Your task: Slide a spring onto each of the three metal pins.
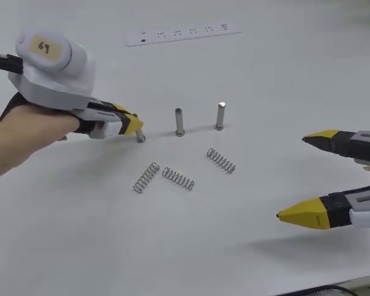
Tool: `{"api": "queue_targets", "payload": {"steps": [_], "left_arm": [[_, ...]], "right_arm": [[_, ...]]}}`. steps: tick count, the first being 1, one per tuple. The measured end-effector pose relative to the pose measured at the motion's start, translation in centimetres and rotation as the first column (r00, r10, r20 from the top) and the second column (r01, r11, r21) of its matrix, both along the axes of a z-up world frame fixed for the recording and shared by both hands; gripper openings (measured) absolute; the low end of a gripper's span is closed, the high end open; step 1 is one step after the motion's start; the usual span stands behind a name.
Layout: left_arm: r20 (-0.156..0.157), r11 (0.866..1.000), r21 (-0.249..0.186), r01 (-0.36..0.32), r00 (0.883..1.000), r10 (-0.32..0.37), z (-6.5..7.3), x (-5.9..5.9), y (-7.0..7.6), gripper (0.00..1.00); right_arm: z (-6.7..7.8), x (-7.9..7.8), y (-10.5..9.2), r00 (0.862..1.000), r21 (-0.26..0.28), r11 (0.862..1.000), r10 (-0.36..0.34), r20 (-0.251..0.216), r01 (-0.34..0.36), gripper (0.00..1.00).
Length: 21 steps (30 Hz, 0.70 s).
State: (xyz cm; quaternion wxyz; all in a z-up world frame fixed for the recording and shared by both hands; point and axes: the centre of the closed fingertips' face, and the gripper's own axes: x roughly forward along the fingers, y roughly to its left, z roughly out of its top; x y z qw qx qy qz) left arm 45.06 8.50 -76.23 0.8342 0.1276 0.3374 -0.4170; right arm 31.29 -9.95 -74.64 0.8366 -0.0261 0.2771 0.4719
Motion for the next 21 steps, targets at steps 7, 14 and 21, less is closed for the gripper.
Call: {"api": "queue_targets", "payload": {"steps": [7,14,21], "left_arm": [[0.003,1.0,0.004,0.007,1.0,-0.007,-0.17,0.18,0.09,0.0],[0.005,1.0,0.011,0.012,1.0,-0.012,-0.4,0.21,0.25,0.01],[0.007,1.0,0.006,0.01,1.0,-0.01,-0.41,0.02,0.31,0.04]], "right_arm": [[-0.03,0.0,0.03,1.0,-0.001,1.0,0.002,-0.002,-0.002,0.97],[-0.1,-0.07,-0.03,1.0,-0.002,1.0,0.003,-0.003,-0.003,0.97],[-0.16,-0.2,-0.06,1.0,-0.005,1.0,0.003,-0.005,-0.003,0.97]]}}
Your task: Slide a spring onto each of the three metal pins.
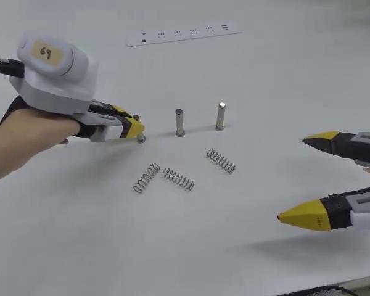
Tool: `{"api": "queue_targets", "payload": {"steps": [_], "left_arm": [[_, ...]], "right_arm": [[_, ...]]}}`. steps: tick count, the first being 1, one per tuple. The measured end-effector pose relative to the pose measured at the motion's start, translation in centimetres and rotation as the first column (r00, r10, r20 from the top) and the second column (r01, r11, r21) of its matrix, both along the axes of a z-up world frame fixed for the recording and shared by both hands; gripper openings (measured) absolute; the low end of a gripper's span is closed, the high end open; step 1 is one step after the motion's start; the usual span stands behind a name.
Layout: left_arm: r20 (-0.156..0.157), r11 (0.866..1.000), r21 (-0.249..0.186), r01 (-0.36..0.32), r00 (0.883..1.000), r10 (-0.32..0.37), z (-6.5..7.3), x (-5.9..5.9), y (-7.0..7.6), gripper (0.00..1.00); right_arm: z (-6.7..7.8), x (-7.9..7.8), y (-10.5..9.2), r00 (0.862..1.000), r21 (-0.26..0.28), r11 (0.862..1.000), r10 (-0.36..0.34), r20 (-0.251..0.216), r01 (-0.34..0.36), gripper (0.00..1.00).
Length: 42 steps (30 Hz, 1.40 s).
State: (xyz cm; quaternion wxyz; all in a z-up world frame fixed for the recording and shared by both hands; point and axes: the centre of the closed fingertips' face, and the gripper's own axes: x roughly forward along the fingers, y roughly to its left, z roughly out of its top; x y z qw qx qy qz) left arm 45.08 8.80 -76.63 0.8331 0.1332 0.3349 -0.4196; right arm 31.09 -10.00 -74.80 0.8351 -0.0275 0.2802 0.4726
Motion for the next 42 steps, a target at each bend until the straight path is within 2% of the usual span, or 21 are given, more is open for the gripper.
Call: {"api": "queue_targets", "payload": {"steps": [5,9,14,17,19,22,25,26,28,29,31,32,36,37,39,40,41,42], "left_arm": [[0.007,1.0,0.001,-0.003,1.0,0.003,0.0,0.0,0.1,0.11],[0.014,1.0,0.001,-0.002,1.0,0.002,-0.1,0.0,0.2,0.24],[0.017,1.0,-0.013,-0.005,1.0,0.005,0.0,-0.1,0.1,0.32],[0.026,1.0,-0.014,-0.004,1.0,0.004,0.0,-0.3,0.1,0.43],[0.02,1.0,-0.021,0.001,1.0,-0.001,-0.1,-0.5,-0.1,0.5],[0.023,0.999,-0.032,0.009,1.0,-0.009,0.0,-0.8,-0.4,0.57],[0.038,0.999,-0.044,0.017,0.999,-0.016,0.1,-1.0,-0.6,0.73],[0.029,0.998,-0.066,0.019,0.999,-0.017,0.2,-1.1,-0.8,0.76],[0.026,0.998,-0.062,0.014,1.0,-0.013,0.1,-1.1,-0.7,0.79],[0.035,0.998,-0.056,0.015,0.999,-0.013,0.1,-1.1,-0.6,0.81],[0.03,0.996,-0.089,0.015,0.999,-0.012,0.3,-1.3,-0.9,0.92],[0.042,0.996,-0.089,0.01,0.999,-0.006,0.4,-1.2,-0.8,0.97],[0.061,0.995,-0.099,0.026,0.998,-0.02,0.8,-1.6,-0.9,0.98],[0.037,0.995,-0.102,0.02,0.999,-0.017,0.7,-1.9,-0.9,0.98],[0.052,0.995,-0.099,0.02,0.999,-0.015,0.7,-2.0,-0.6,0.98],[0.045,0.995,-0.099,0.014,0.999,-0.01,0.7,-2.1,-0.5,0.98],[0.047,0.993,-0.121,0.004,0.999,0.002,0.9,-2.2,-0.5,0.98],[0.041,0.994,-0.112,-0.002,0.999,0.006,0.8,-2.2,-0.3,0.98]], "right_arm": [[0.0,0.0,0.0,1.0,0.0,1.0,-0.001,-0.002,0.001,0.97],[-0.1,0.0,0.0,1.0,-0.001,1.0,0.0,-0.001,0.0,0.97],[0.0,0.1,0.0,1.0,0.0,1.0,-0.002,-0.001,0.002,0.97],[0.0,0.1,0.0,1.0,-0.001,1.0,-0.002,0.0,0.002,0.97],[0.0,0.1,0.0,1.0,-0.002,1.0,-0.001,0.0,0.001,0.98],[0.0,0.1,0.0,1.0,-0.003,1.0,-0.001,-0.001,0.001,0.98],[0.0,0.1,-0.1,1.0,-0.005,1.0,-0.001,-0.001,0.001,0.98],[0.0,0.2,-0.1,1.0,-0.005,1.0,-0.001,0.0,0.001,0.98],[0.0,0.2,-0.1,1.0,-0.008,1.0,0.0,0.001,0.0,0.98],[0.0,0.2,-0.1,1.0,-0.009,1.0,0.0,0.002,0.0,0.98],[0.1,0.3,-0.1,1.0,-0.008,1.0,-0.003,0.003,0.003,0.99],[0.1,0.3,-0.1,1.0,-0.009,1.0,-0.002,0.004,0.002,0.99],[0.1,0.5,-0.2,1.0,-0.015,1.0,-0.008,0.008,0.008,1.0],[0.1,0.5,-0.2,1.0,-0.021,1.0,-0.008,0.01,0.008,1.0],[0.1,0.6,-0.2,1.0,-0.02,1.0,-0.009,0.01,0.009,1.0],[0.1,0.6,-0.2,1.0,-0.022,1.0,-0.009,0.011,0.009,1.0],[0.1,0.7,-0.3,1.0,-0.024,1.0,-0.009,0.014,0.009,1.0],[0.1,0.7,-0.3,1.0,-0.024,1.0,-0.009,0.012,0.009,1.0]]}}
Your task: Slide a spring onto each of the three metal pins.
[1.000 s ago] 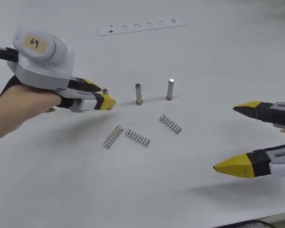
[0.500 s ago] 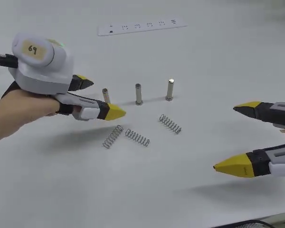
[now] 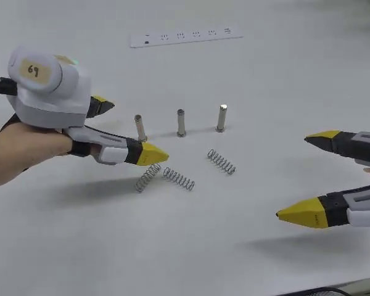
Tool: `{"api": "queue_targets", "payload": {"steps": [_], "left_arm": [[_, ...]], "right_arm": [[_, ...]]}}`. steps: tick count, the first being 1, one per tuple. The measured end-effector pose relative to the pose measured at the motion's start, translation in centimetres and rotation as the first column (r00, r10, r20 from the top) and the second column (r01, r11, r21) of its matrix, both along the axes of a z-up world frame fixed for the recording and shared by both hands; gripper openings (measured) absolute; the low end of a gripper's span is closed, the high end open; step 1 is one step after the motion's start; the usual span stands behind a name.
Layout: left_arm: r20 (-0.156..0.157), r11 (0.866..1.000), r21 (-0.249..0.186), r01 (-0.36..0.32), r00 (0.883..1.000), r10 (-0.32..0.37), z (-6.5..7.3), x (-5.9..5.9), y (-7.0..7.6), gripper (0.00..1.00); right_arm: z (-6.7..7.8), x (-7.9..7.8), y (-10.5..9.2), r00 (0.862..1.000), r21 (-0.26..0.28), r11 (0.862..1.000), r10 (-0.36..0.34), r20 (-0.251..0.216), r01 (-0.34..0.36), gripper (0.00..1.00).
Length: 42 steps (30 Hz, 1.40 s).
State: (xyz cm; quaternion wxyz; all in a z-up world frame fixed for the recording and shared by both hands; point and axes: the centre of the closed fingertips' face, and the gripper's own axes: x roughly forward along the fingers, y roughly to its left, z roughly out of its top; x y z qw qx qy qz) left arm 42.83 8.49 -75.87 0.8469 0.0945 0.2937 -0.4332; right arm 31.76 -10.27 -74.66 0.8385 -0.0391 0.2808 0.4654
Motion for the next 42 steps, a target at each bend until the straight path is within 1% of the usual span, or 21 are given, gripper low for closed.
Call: {"api": "queue_targets", "payload": {"steps": [2,4,6,9,16,17,21,22,23,27,28,29,31,32,34,36,37,38,40,41,42], "left_arm": [[0.007,1.0,0.007,0.0,1.0,0.0,0.0,-0.4,0.2,0.98],[0.004,1.0,0.007,-0.004,1.0,0.004,-0.1,-0.8,0.5,0.98],[0.007,1.0,0.003,-0.011,1.0,0.011,0.0,-1.1,0.7,0.98],[0.004,0.999,-0.006,-0.032,0.999,0.032,0.1,-1.5,1.2,0.98],[0.001,0.998,-0.018,-0.056,0.998,0.056,0.1,-3.0,2.2,0.98],[0.007,0.998,-0.022,-0.057,0.998,0.057,0.2,-3.3,2.3,0.97],[0.015,0.997,-0.041,-0.064,0.998,0.064,0.7,-4.1,2.7,0.96],[0.023,0.997,-0.044,-0.065,0.998,0.066,0.8,-4.3,2.7,0.96],[0.03,0.996,-0.059,-0.066,0.997,0.068,1.1,-4.6,2.7,0.96],[0.045,0.996,-0.057,-0.062,0.997,0.065,1.2,-5.4,2.9,0.94],[0.053,0.995,-0.075,-0.059,0.997,0.063,1.4,-5.7,2.8,0.94],[0.048,0.995,-0.074,-0.062,0.997,0.066,1.4,-6.0,2.9,0.93],[0.056,0.994,-0.088,-0.063,0.996,0.068,1.5,-6.5,2.9,0.94],[0.054,0.993,-0.096,-0.066,0.996,0.071,1.6,-6.8,2.9,0.93],[0.061,0.992,-0.104,-0.065,0.996,0.071,1.7,-7.2,2.9,0.93],[0.059,0.991,-0.113,-0.068,0.995,0.075,1.6,-7.6,3.0,0.91],[0.063,0.992,-0.111,-0.065,0.995,0.072,1.6,-7.9,3.1,0.91],[0.065,0.991,-0.121,-0.066,0.995,0.074,1.6,-8.1,3.1,0.91],[0.064,0.992,-0.113,-0.061,0.996,0.069,1.5,-8.4,3.2,0.9],[0.068,0.991,-0.117,-0.059,0.995,0.067,1.5,-8.6,3.2,0.9],[0.065,0.991,-0.12,-0.058,0.996,0.066,1.5,-8.8,3.2,0.9]], "right_arm": [[0.0,0.1,-0.1,1.0,-0.003,1.0,-0.001,0.003,0.001,1.0],[0.1,0.2,-0.1,1.0,-0.002,1.0,-0.003,0.003,0.003,1.0],[0.1,0.3,-0.1,1.0,-0.002,1.0,-0.004,0.004,0.004,1.0],[0.2,0.4,-0.1,1.0,-0.005,1.0,-0.001,0.007,0.001,1.0],[0.7,1.1,-0.4,1.0,-0.019,1.0,0.0,0.024,0.0,1.0],[0.8,1.2,-0.5,1.0,-0.021,1.0,0.001,0.025,0.0,1.0],[1.1,1.4,-0.6,0.999,-0.028,1.0,0.006,0.033,-0.006,1.0],[1.2,1.4,-0.6,0.999,-0.029,1.0,0.009,0.035,-0.008,1.0],[1.2,1.4,-0.6,0.999,-0.031,0.999,0.012,0.035,-0.011,1.0],[1.5,1.5,-0.5,0.999,-0.035,0.999,0.017,0.04,-0.015,1.0],[1.5,1.5,-0.5,0.999,-0.036,0.999,0.017,0.042,-0.015,1.0],[1.6,1.5,-0.5,0.999,-0.036,0.999,0.017,0.042,-0.015,1.0],[1.7,1.4,-0.5,0.999,-0.037,0.999,0.018,0.043,-0.016,1.0],[1.8,1.4,-0.5,0.999,-0.04,0.999,0.019,0.043,-0.017,1.0],[1.8,1.3,-0.5,0.999,-0.041,0.999,0.02,0.045,-0.019,1.0],[1.9,1.2,-0.4,0.999,-0.042,0.999,0.022,0.044,-0.02,1.0],[2.0,1.1,-0.4,0.999,-0.044,0.999,0.023,0.045,-0.021,1.0],[2.0,1.1,-0.4,0.999,-0.044,0.999,0.024,0.045,-0.022,1.0],[2.0,1.0,-0.3,0.999,-0.047,0.999,0.027,0.046,-0.024,1.0],[2.0,0.9,-0.2,0.999,-0.045,0.999,0.027,0.045,-0.025,1.0],[2.0,0.9,-0.2,0.999,-0.047,0.999,0.028,0.044,-0.026,1.0]]}}
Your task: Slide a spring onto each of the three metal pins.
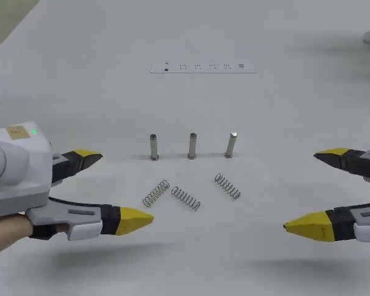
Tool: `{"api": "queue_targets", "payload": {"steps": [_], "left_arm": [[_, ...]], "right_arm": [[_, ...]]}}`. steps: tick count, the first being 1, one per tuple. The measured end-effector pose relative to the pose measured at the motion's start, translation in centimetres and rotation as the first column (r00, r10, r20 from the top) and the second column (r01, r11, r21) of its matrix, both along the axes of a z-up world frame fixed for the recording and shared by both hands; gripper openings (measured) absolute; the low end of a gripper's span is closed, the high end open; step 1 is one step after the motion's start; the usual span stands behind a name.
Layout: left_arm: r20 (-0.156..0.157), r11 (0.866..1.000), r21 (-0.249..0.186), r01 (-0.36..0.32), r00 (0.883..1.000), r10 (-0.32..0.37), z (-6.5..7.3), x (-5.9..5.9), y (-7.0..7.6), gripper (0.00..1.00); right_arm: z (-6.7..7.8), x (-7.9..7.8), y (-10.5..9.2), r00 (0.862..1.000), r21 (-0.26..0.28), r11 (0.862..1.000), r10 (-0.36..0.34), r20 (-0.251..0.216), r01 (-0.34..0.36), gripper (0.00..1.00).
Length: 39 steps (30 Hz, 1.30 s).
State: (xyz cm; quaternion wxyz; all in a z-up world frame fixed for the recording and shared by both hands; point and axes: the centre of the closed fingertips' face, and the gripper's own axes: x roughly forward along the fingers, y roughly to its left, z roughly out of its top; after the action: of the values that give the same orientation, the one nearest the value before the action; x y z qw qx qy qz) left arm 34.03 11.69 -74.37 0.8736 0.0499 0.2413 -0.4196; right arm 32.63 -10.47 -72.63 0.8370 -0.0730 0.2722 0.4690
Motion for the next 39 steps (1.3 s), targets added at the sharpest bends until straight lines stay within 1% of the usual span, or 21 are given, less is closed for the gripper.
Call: {"api": "queue_targets", "payload": {"steps": [2,4,6,7,8,10,12,15,17,18,22,23,24,26,27,30,34,35,37,38,39], "left_arm": [[0.018,1.0,-0.002,0.002,1.0,-0.002,0.1,-0.3,0.0,0.86],[0.025,1.0,-0.015,-0.004,1.0,0.004,0.1,-0.3,0.0,0.84],[0.046,1.0,-0.012,0.004,0.999,-0.003,0.0,-0.4,-0.2,0.81],[0.05,1.0,-0.002,0.011,0.999,-0.01,-0.3,-0.4,-0.3,0.79],[0.062,1.0,0.004,0.018,0.998,-0.018,-0.3,-0.4,-0.4,0.78],[0.063,1.0,0.013,0.021,0.998,-0.021,-0.6,-0.4,-0.5,0.76],[0.064,1.0,0.006,0.028,0.998,-0.028,-0.9,-0.4,-0.8,0.73],[0.059,0.999,0.023,0.035,0.998,-0.037,-1.7,-0.5,-1.0,0.72],[0.053,0.999,0.034,0.039,0.998,-0.041,-2.1,-0.6,-1.1,0.68],[0.062,0.998,0.044,0.044,0.997,-0.046,-2.3,-0.6,-1.2,0.66],[0.071,0.997,0.069,0.045,0.996,-0.05,-3.1,-0.3,-1.4,0.59],[0.07,0.997,0.069,0.046,0.996,-0.05,-3.2,-0.2,-1.5,0.58],[0.082,0.996,0.077,0.044,0.995,-0.05,-3.2,-0.1,-1.5,0.57],[0.081,0.996,0.081,0.047,0.995,-0.054,-3.4,0.0,-1.7,0.51],[0.09,0.995,0.082,0.047,0.994,-0.055,-3.4,0.1,-1.7,0.49],[0.091,0.995,0.087,0.049,0.994,-0.056,-3.5,0.3,-1.9,0.44],[0.094,0.994,0.093,0.049,0.994,-0.058,-3.7,0.3,-2.0,0.34],[0.097,0.993,0.102,0.05,0.993,-0.06,-3.9,0.3,-2.1,0.33],[0.096,0.994,0.101,0.05,0.994,-0.06,-4.0,0.3,-2.1,0.3],[0.104,0.993,0.111,0.044,0.993,-0.056,-4.1,0.4,-2.1,0.28],[0.103,0.993,0.109,0.045,0.993,-0.057,-4.1,0.4,-2.1,0.26]], "right_arm": [[0.0,-0.1,0.1,1.0,0.002,1.0,0.002,-0.001,-0.002,1.0],[0.0,-0.1,0.1,1.0,0.002,1.0,0.001,0.0,-0.001,1.0],[0.0,-0.1,0.2,1.0,0.007,1.0,0.0,-0.002,0.0,1.0],[0.0,-0.1,0.2,1.0,0.003,1.0,0.001,-0.001,-0.001,1.0],[0.0,-0.2,0.3,1.0,0.004,1.0,0.002,-0.001,-0.002,1.0],[0.0,-0.2,0.2,1.0,0.007,1.0,0.0,-0.003,0.0,1.0],[0.0,-0.1,0.2,1.0,0.008,1.0,-0.002,-0.003,0.002,1.0],[0.0,-0.1,-0.1,1.0,0.007,1.0,-0.008,-0.001,0.008,1.0],[-0.1,-0.1,-0.2,1.0,0.008,1.0,-0.012,-0.004,0.012,1.0],[-0.1,-0.1,-0.2,1.0,0.007,1.0,-0.013,-0.004,0.013,1.0],[-0.3,-0.2,-0.3,1.0,0.006,1.0,-0.016,-0.009,0.016,1.0],[-0.3,-0.2,-0.3,1.0,0.007,1.0,-0.016,-0.009,0.016,1.0],[-0.3,-0.2,-0.3,1.0,0.009,1.0,-0.017,-0.01,0.017,1.0],[-0.3,-0.2,-0.4,1.0,0.008,1.0,-0.018,-0.01,0.018,1.0],[-0.3,-0.2,-0.4,1.0,0.009,1.0,-0.02,-0.01,0.02,1.0],[-0.3,-0.2,-0.5,1.0,0.009,1.0,-0.022,-0.011,0.022,1.0],[-0.3,-0.2,-0.5,1.0,0.011,1.0,-0.025,-0.012,0.025,1.0],[-0.3,-0.3,-0.5,1.0,0.012,1.0,-0.026,-0.014,0.026,1.0],[-0.3,-0.3,-0.5,1.0,0.011,1.0,-0.026,-0.014,0.026,1.0],[-0.4,-0.4,-0.6,1.0,0.012,1.0,-0.027,-0.015,0.027,1.0],[-0.4,-0.4,-0.6,1.0,0.012,1.0,-0.027,-0.015,0.028,1.0]]}}
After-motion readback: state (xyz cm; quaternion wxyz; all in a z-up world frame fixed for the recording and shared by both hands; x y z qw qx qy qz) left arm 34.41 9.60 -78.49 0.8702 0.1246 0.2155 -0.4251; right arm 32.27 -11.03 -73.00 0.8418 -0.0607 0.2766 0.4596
